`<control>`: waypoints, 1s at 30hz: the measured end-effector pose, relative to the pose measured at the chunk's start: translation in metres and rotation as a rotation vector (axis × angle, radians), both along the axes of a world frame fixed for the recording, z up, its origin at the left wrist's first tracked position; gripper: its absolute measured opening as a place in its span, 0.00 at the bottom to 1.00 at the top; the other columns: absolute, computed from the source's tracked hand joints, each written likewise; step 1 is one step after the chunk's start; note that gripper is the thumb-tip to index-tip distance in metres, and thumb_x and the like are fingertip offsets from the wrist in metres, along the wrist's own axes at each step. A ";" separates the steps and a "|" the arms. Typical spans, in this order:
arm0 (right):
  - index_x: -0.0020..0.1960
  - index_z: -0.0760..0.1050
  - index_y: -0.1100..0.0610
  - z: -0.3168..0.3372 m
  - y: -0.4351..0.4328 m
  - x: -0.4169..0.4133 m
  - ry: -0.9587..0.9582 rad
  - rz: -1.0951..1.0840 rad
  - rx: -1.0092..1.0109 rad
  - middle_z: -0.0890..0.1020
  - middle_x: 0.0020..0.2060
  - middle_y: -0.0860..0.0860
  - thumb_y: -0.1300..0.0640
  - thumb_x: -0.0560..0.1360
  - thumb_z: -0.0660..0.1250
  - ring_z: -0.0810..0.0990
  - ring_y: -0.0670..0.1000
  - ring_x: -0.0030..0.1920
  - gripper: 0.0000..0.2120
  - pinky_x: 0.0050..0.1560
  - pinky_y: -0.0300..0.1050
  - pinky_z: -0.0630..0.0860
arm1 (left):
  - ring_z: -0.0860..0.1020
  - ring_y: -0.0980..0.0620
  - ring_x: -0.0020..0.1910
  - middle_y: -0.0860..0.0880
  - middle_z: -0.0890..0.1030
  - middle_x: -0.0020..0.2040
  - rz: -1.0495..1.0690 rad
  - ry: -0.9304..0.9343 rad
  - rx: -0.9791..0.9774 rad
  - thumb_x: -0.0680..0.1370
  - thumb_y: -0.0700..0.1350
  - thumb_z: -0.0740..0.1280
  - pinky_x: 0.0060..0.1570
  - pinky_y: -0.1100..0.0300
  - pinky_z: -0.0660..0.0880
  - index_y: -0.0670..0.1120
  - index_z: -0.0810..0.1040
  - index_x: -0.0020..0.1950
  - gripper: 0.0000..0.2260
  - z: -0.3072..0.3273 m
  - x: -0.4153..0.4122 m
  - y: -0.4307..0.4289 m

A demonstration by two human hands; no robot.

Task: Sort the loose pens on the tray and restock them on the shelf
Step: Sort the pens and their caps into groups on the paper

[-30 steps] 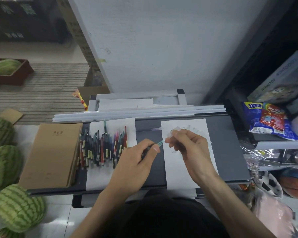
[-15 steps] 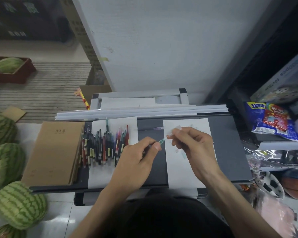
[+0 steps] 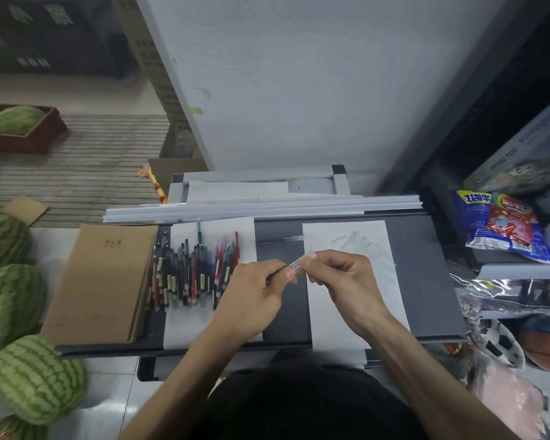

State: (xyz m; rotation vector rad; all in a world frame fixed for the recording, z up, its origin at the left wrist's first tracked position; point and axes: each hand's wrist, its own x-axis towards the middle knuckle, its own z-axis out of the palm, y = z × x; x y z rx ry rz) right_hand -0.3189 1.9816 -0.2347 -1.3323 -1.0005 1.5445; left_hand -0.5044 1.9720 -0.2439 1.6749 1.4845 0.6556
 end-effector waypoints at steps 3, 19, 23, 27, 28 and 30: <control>0.42 0.86 0.64 -0.005 0.000 0.002 -0.073 0.046 0.030 0.85 0.36 0.54 0.63 0.78 0.72 0.76 0.42 0.34 0.08 0.41 0.32 0.72 | 0.75 0.47 0.33 0.49 0.78 0.32 -0.026 -0.026 -0.083 0.85 0.44 0.65 0.34 0.59 0.68 0.49 0.85 0.44 0.12 -0.008 0.002 0.004; 0.53 0.84 0.63 -0.109 0.054 0.003 -0.081 -0.103 -0.440 0.88 0.42 0.54 0.59 0.78 0.73 0.79 0.50 0.38 0.07 0.38 0.40 0.74 | 0.81 0.48 0.57 0.48 0.83 0.58 -0.170 0.381 -0.115 0.82 0.39 0.66 0.62 0.57 0.75 0.45 0.84 0.60 0.10 -0.098 -0.029 0.080; 0.56 0.82 0.60 -0.118 0.055 0.003 -0.180 -0.127 -0.418 0.88 0.45 0.54 0.59 0.80 0.70 0.84 0.52 0.37 0.07 0.40 0.41 0.76 | 0.79 0.46 0.59 0.47 0.82 0.59 -0.175 0.418 -0.037 0.84 0.39 0.64 0.65 0.53 0.75 0.44 0.83 0.62 0.11 -0.116 -0.029 0.086; 0.61 0.82 0.55 -0.119 0.045 0.024 -0.680 0.052 -0.208 0.86 0.52 0.48 0.58 0.79 0.67 0.86 0.51 0.49 0.12 0.54 0.43 0.79 | 0.77 0.46 0.61 0.49 0.82 0.58 -0.122 0.513 0.052 0.84 0.41 0.63 0.62 0.52 0.75 0.47 0.84 0.61 0.11 -0.129 -0.026 0.086; 0.61 0.82 0.55 -0.120 0.041 0.032 -0.829 0.085 -0.133 0.85 0.54 0.48 0.58 0.79 0.66 0.84 0.51 0.52 0.12 0.57 0.44 0.78 | 0.76 0.47 0.61 0.50 0.83 0.58 -0.106 0.537 0.066 0.84 0.42 0.64 0.62 0.51 0.74 0.48 0.84 0.60 0.11 -0.132 -0.024 0.085; 0.61 0.81 0.56 -0.121 0.033 0.049 -1.061 0.094 0.005 0.82 0.56 0.49 0.58 0.79 0.65 0.82 0.52 0.53 0.12 0.57 0.46 0.79 | 0.76 0.47 0.60 0.51 0.83 0.56 -0.069 0.562 0.083 0.83 0.42 0.65 0.64 0.49 0.73 0.50 0.85 0.57 0.10 -0.138 -0.024 0.084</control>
